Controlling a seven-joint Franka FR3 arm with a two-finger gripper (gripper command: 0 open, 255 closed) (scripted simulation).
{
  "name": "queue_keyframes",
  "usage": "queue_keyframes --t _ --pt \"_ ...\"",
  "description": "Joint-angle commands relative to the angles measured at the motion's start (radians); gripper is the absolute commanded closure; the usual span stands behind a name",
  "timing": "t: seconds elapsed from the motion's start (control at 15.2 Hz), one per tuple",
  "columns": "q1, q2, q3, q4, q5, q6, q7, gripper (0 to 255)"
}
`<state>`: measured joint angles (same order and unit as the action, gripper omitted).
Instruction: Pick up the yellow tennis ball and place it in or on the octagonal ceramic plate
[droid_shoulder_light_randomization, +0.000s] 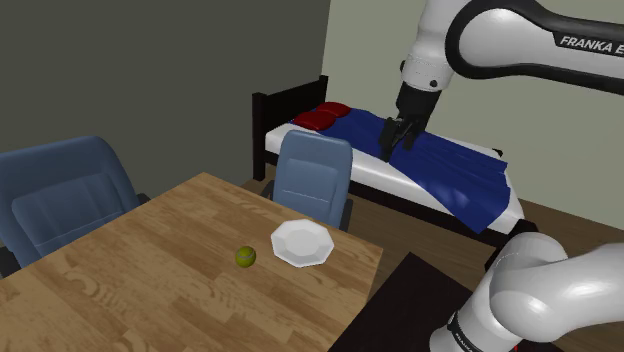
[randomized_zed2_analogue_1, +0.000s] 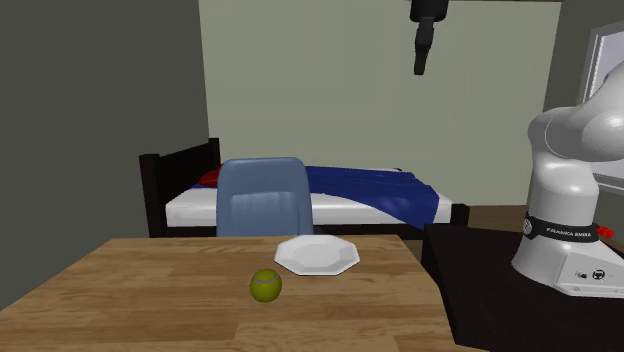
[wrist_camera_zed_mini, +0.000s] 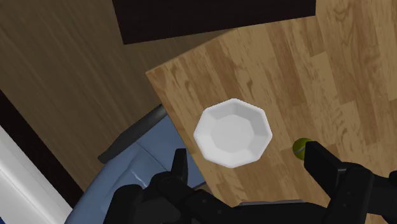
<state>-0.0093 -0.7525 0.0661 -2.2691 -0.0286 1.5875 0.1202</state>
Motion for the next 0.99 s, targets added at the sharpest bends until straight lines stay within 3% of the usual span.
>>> queue_keyframes --t 0.0,0.92 --pt "0.0 0.0 0.0 0.0 0.0 0.0 0.0 0" --pt "0.036 0.451 0.039 0.043 0.067 0.306 0.01 0"
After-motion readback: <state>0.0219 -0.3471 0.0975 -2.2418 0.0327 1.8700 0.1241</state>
